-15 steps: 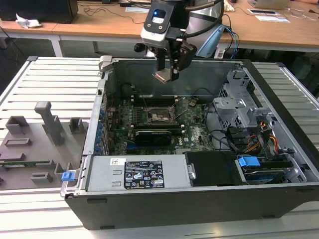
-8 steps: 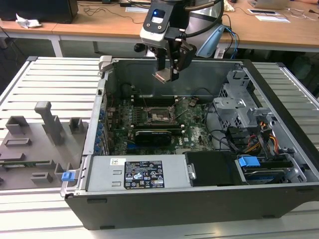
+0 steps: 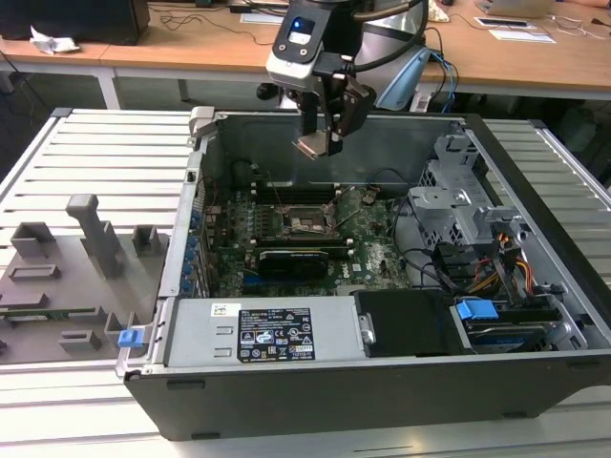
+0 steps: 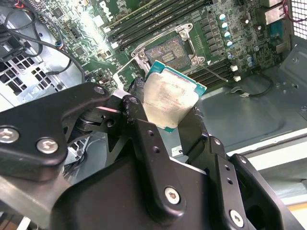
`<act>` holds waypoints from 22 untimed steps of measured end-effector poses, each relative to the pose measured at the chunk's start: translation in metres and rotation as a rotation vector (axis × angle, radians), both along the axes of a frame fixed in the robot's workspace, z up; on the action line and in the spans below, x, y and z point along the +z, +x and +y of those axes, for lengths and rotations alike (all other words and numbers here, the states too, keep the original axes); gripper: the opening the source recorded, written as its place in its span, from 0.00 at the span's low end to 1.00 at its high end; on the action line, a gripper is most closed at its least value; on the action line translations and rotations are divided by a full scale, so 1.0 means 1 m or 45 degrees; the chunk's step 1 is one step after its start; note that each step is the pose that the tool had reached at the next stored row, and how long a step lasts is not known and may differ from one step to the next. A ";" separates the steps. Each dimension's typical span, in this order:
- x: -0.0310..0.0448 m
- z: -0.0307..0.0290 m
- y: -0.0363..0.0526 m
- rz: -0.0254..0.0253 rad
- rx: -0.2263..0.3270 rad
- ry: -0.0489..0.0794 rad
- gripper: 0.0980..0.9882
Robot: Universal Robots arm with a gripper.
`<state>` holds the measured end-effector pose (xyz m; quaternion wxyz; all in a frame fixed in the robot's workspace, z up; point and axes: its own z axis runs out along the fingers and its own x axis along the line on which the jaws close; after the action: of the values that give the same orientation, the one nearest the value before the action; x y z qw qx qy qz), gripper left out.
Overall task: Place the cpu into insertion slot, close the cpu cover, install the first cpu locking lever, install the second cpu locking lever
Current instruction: 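Place the cpu into insertion slot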
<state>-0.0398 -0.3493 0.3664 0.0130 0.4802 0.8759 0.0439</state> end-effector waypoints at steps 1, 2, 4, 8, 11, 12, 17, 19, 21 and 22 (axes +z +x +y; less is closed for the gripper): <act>0.0000 0.0000 0.0000 0.0000 -0.005 0.000 0.48; 0.0000 0.0000 0.0000 0.0000 -0.009 0.000 0.48; -0.0001 0.0000 0.0000 0.0000 -0.022 0.000 0.48; -0.0001 0.0000 0.0000 0.0000 -0.039 0.000 0.48; -0.0002 0.0000 0.0000 0.0000 -0.051 0.000 0.48; -0.0002 0.0000 0.0000 0.0000 -0.057 0.000 0.48; -0.0003 0.0000 0.0000 0.0000 -0.086 0.000 0.48; -0.0003 0.0000 0.0000 0.0000 -0.094 0.000 0.48; -0.0003 0.0000 0.0000 0.0000 -0.107 0.000 0.48; -0.0003 0.0000 0.0000 0.0000 -0.110 0.000 0.48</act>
<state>-0.0398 -0.3493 0.3661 0.0149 0.5175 0.8544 0.0432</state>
